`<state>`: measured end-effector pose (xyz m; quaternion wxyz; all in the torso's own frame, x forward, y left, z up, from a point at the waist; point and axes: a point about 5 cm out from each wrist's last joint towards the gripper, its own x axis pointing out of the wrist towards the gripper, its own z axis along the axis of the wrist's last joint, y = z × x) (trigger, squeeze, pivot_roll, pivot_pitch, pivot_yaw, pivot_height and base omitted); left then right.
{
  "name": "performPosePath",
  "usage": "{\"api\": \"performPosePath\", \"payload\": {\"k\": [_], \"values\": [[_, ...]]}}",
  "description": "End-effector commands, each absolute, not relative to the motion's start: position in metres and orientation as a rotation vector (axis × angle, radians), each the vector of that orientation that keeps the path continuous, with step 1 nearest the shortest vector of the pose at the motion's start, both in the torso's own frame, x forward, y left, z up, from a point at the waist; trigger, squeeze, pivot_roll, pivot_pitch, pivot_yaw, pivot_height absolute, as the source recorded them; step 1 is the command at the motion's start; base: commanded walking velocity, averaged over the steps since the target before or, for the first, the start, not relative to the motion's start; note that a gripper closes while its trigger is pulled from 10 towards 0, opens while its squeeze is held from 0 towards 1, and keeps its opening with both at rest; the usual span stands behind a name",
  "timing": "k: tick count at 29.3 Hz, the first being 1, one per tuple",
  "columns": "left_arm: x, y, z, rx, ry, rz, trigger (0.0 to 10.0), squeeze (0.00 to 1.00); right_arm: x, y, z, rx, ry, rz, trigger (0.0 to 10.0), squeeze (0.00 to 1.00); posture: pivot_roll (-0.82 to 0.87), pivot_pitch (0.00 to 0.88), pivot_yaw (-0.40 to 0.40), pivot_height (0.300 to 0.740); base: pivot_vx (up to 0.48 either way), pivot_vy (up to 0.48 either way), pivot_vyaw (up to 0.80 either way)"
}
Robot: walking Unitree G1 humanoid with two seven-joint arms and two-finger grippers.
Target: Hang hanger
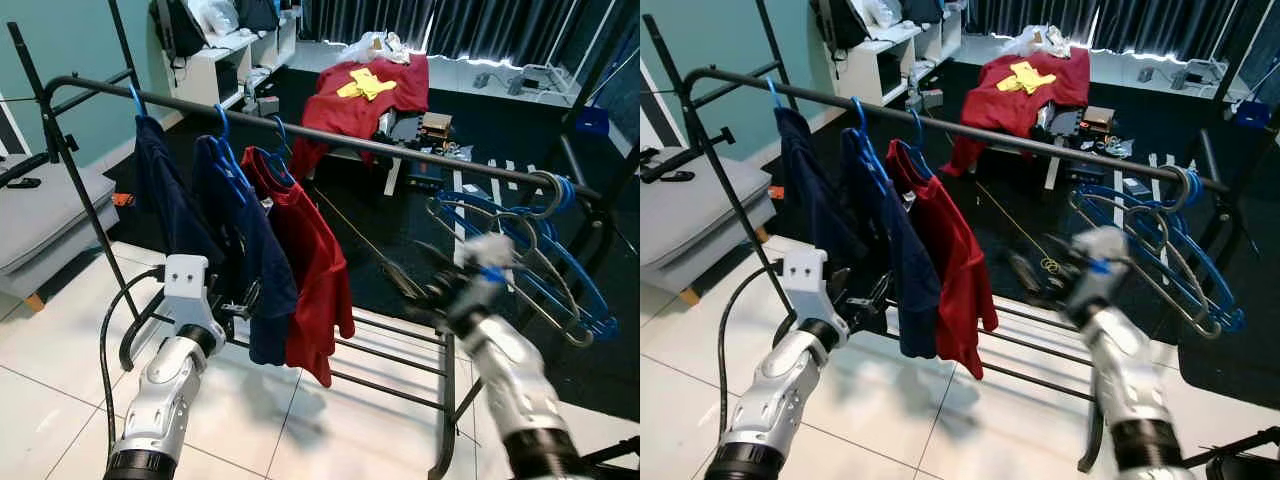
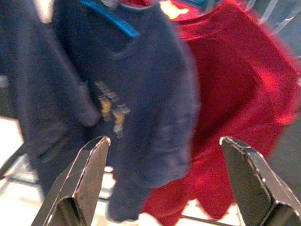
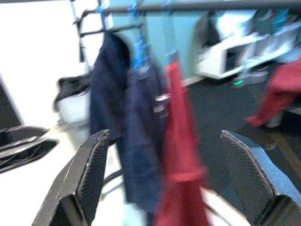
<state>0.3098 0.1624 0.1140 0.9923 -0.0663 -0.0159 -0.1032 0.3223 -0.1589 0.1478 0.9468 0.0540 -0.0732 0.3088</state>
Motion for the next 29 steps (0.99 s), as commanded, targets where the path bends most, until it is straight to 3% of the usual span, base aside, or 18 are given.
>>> {"api": "performPosePath", "payload": {"k": [1,5,24,29], "values": [[0.311,0.168,0.109,-0.097,0.01,-0.183,10.0,0.0,0.327,-0.152,0.148,0.097,-0.134,0.655,10.0,1.0,0.02,0.044,-0.073,0.74,0.0,0.48,0.0],[0.311,0.173,0.109,-0.099,0.015,-0.161,10.0,0.0,0.331,-0.144,0.153,0.094,-0.14,0.666,10.0,1.0,0.02,0.044,-0.075,0.74,0.0,0.48,0.0],[0.312,0.161,0.111,-0.043,0.003,-0.215,10.0,0.0,0.353,-0.139,0.172,0.043,-0.161,0.606,10.0,1.0,0.05,0.037,-0.056,0.74,0.0,0.0,0.0],[0.312,0.16,0.11,-0.042,0.014,-0.216,10.0,0.0,0.356,-0.138,0.178,0.04,-0.172,0.603,10.0,1.0,0.06,0.036,-0.057,0.74,0.0,0.48,0.0]]}}
